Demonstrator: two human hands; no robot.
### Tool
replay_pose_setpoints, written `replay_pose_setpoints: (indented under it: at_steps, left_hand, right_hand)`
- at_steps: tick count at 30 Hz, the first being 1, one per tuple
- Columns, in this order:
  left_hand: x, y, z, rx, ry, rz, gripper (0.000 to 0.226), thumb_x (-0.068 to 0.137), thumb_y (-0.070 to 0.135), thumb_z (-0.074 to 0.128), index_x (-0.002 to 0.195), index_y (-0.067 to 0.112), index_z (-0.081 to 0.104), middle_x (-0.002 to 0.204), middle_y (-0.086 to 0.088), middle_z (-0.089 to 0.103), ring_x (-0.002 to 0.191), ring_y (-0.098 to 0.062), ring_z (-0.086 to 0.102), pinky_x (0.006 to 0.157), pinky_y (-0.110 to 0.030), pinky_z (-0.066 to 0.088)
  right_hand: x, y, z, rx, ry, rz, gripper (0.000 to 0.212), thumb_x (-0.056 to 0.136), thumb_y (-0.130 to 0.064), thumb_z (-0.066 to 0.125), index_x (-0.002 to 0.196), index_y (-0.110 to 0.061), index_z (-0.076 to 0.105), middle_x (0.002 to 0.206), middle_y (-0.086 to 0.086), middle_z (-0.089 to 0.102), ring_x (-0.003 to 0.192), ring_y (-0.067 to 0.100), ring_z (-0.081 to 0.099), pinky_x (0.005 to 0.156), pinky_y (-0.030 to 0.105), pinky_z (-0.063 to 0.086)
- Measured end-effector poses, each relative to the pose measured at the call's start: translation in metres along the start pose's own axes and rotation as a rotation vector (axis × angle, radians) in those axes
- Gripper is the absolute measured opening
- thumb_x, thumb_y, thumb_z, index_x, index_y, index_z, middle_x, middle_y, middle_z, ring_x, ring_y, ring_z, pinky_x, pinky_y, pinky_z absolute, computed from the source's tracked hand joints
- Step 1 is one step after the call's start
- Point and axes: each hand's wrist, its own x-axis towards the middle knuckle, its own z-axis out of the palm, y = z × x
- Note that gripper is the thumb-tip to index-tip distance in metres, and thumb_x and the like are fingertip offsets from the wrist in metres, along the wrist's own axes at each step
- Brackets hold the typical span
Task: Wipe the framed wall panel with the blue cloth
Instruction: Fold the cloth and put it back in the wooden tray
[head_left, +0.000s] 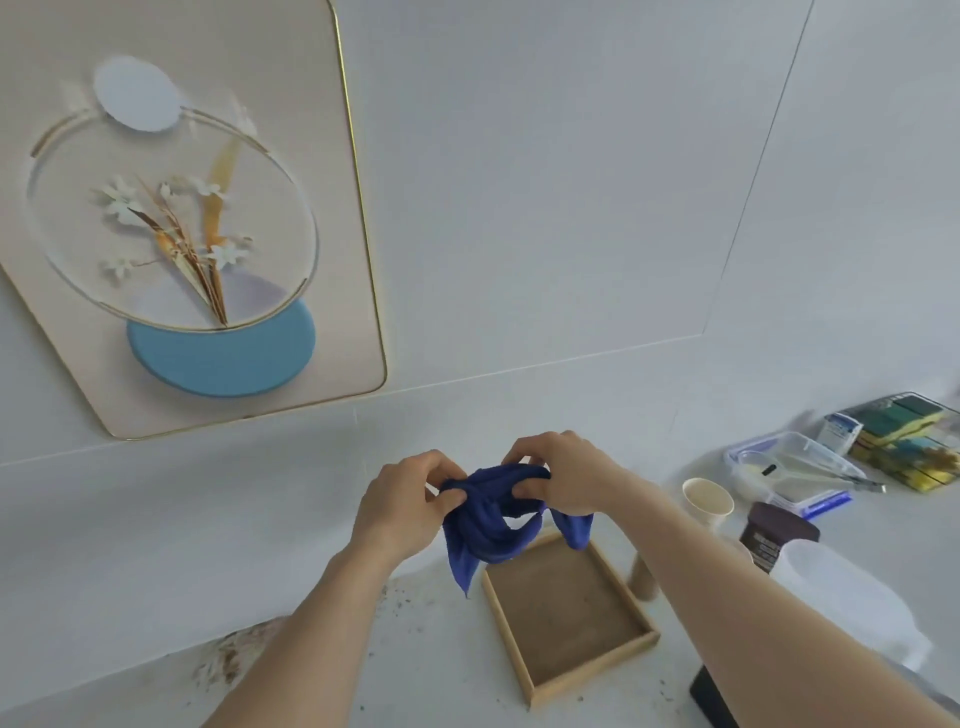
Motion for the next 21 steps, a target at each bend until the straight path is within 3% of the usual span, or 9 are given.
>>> replay_pose_setpoints:
  at_steps: [5, 13, 16, 18, 21]
  left_hand:
    - [0.016, -0.001, 0.073, -0.141, -0.095, -0.121, 0.015, 0.09, 0.017, 0.073, 0.099, 0.03, 0.074, 0.098, 0.015, 0.077, 0.09, -0.01, 0.073, 0.081, -0.024, 0.054]
    - [0.026, -0.015, 0.18, -0.129, -0.205, -0.284, 0.025, 0.093, 0.009, 0.063, 0.108, 0.03, 0.065, 0.106, 0.012, 0.07, 0.104, -0.018, 0.069, 0.092, -0.033, 0.056]
    - [0.025, -0.029, 0.211, -0.144, -0.268, -0.299, 0.033, 0.096, 0.004, 0.058, 0.111, 0.033, 0.061, 0.114, 0.012, 0.07, 0.105, -0.012, 0.067, 0.086, -0.02, 0.052]
    - [0.022, -0.037, 0.228, -0.173, -0.338, -0.312, 0.038, 0.098, 0.002, 0.057, 0.113, 0.038, 0.057, 0.123, 0.013, 0.069, 0.111, -0.007, 0.065, 0.085, -0.012, 0.048]
    - [0.013, -0.048, 0.246, -0.164, -0.455, -0.338, 0.047, 0.101, 0.006, 0.058, 0.138, 0.035, 0.052, 0.145, 0.009, 0.06, 0.134, -0.011, 0.057, 0.11, -0.025, 0.047]
  right_hand:
    - [0.001, 0.065, 0.022, 0.118, -0.044, 0.088, 0.028, 0.091, -0.018, 0.069, 0.116, -0.03, 0.071, 0.103, 0.004, 0.081, 0.093, 0.022, 0.073, 0.086, 0.041, 0.062]
    - [-0.001, 0.142, 0.082, 0.254, -0.009, 0.214, 0.032, 0.085, -0.01, 0.069, 0.113, -0.025, 0.068, 0.103, 0.003, 0.079, 0.093, 0.024, 0.071, 0.08, 0.042, 0.063]
    - [-0.003, 0.164, 0.111, 0.299, 0.003, 0.273, 0.04, 0.085, -0.005, 0.067, 0.119, -0.024, 0.07, 0.111, 0.003, 0.075, 0.099, 0.027, 0.069, 0.081, 0.042, 0.063]
    - [-0.005, 0.175, 0.133, 0.306, 0.001, 0.282, 0.047, 0.086, -0.001, 0.063, 0.125, -0.026, 0.07, 0.12, 0.001, 0.072, 0.109, 0.025, 0.067, 0.083, 0.035, 0.058]
    - [-0.008, 0.186, 0.162, 0.291, 0.007, 0.285, 0.052, 0.089, 0.004, 0.058, 0.129, -0.026, 0.069, 0.129, -0.001, 0.065, 0.119, 0.024, 0.062, 0.091, 0.027, 0.05]
